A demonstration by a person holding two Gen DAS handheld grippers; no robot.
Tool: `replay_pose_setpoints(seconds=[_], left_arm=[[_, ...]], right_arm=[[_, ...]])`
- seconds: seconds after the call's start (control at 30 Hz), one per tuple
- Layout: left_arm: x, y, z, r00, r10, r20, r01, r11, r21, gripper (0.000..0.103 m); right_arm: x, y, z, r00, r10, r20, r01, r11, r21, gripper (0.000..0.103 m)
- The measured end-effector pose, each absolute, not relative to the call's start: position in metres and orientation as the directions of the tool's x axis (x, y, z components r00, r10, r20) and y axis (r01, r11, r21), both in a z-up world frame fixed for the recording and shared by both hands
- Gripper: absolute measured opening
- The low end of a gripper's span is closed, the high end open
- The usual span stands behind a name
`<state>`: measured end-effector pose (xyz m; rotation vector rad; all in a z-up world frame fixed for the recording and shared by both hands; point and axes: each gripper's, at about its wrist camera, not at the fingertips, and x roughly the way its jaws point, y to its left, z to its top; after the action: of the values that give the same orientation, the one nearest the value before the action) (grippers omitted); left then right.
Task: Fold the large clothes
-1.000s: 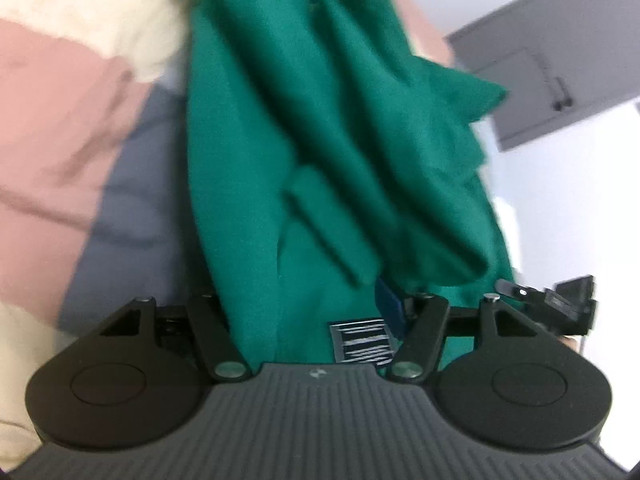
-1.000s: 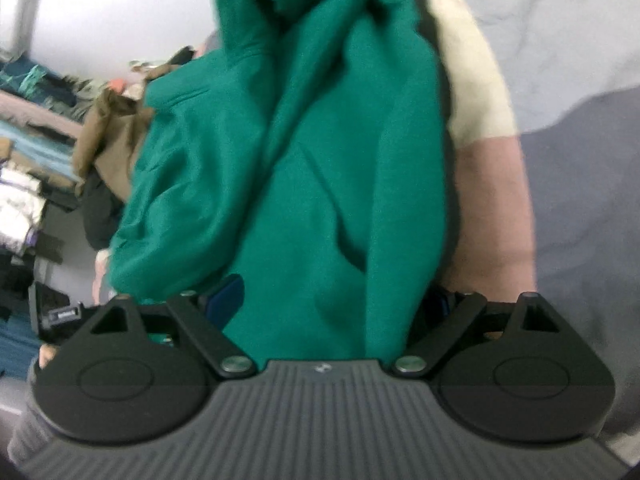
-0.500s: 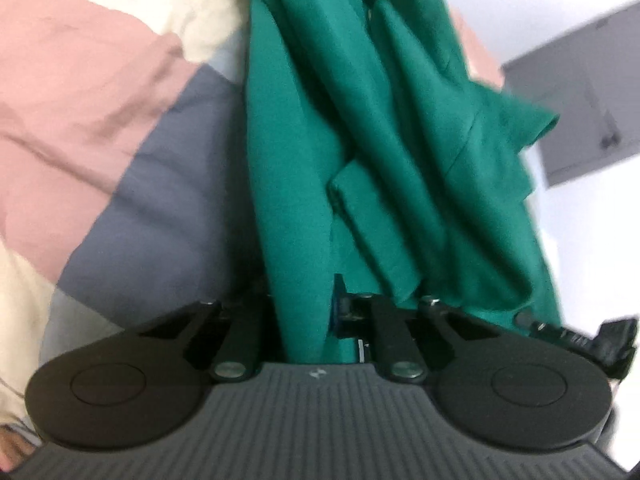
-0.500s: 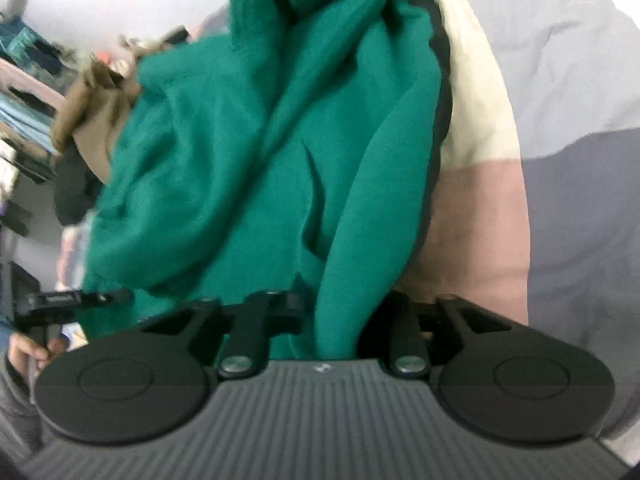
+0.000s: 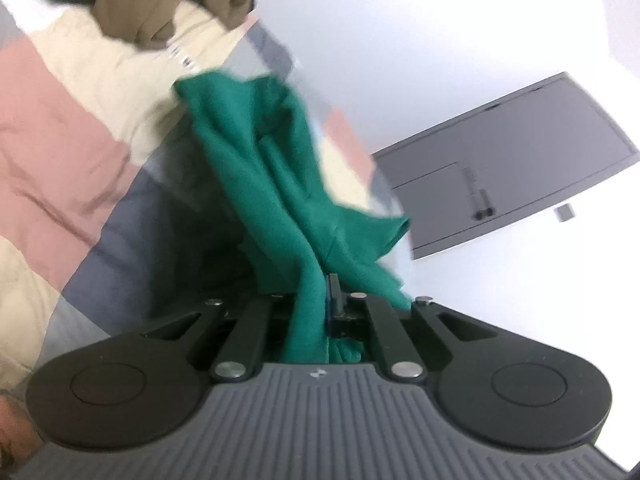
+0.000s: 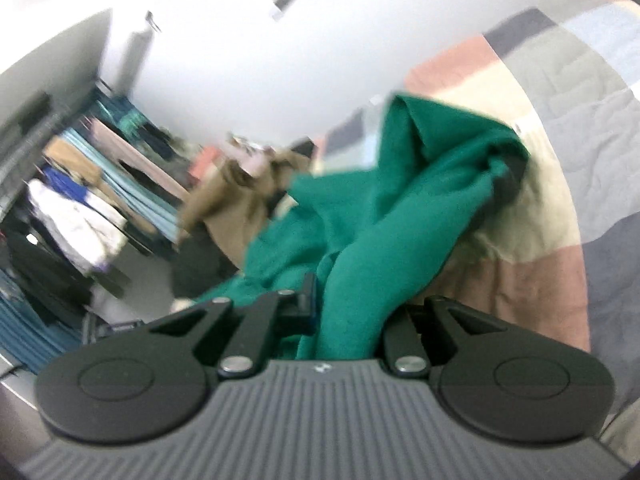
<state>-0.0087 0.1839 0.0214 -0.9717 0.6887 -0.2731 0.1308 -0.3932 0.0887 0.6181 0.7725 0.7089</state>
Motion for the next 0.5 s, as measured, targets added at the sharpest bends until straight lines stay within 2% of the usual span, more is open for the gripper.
replay_pose_setpoints(seconds=[0.23,0.33,0.5], left_arm=[[-0.072,0.205,0.051,0.791,-0.538,-0.290,-0.008,0.466,-0.885,0.007],[-0.081,0.209,0.049,0.805,-0.528,-0.271,-0.008,0.447,-0.895,0.007],[-0.062,0.210,0.037,0.821,-0.498,-0.278,-0.035,0.442,-0.897,0.007]], right_arm=[[0.080,-0.424,0.125,0.610,0.739,-0.287,-0.330,0.566,0.755,0.013],[0.068,-0.435,0.127,0.648,0.712,-0.271,-0.293,0.561,0.774,0.008],[0.079,-0.435,0.114,0.675,0.682,-0.282,-0.246,0.568,0.786,0.008]])
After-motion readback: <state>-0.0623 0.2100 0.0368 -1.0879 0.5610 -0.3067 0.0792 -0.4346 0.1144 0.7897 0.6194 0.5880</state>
